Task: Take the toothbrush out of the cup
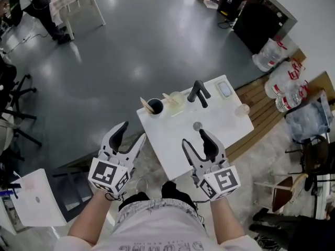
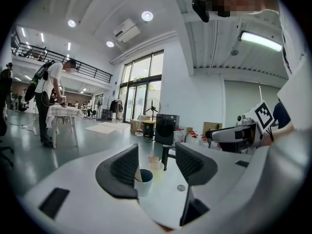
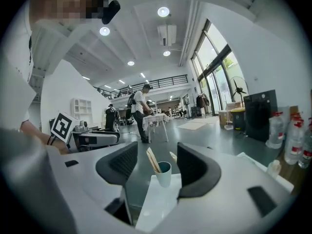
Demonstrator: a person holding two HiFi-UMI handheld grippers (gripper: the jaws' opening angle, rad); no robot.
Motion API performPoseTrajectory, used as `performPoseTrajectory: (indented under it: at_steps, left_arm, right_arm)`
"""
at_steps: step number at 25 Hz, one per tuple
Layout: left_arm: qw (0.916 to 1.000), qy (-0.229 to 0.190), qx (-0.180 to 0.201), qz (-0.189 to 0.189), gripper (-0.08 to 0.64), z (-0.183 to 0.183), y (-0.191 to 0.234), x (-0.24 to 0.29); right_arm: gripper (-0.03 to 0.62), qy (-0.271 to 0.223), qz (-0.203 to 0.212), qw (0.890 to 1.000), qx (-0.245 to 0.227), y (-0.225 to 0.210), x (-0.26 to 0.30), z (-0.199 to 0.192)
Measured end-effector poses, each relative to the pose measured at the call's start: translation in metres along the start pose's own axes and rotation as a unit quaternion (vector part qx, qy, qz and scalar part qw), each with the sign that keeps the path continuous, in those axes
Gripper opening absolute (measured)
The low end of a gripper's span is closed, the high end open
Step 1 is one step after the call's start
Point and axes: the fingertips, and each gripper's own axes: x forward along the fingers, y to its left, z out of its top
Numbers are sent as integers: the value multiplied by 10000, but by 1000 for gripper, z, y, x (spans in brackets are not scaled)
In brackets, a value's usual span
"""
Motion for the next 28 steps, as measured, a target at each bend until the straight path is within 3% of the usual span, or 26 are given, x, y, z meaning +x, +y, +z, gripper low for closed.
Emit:
performPoseTrajectory:
  at_steps: [14, 28]
  left_arm:
    - [9971, 75, -90, 751, 253, -3, 4, 41]
    - [9944, 148, -297, 1006, 253, -20, 25, 47]
  right_arm:
    - [261, 148, 775, 9967, -212, -45, 44, 10]
    - [250, 383, 1006, 9928, -522, -54, 90, -3]
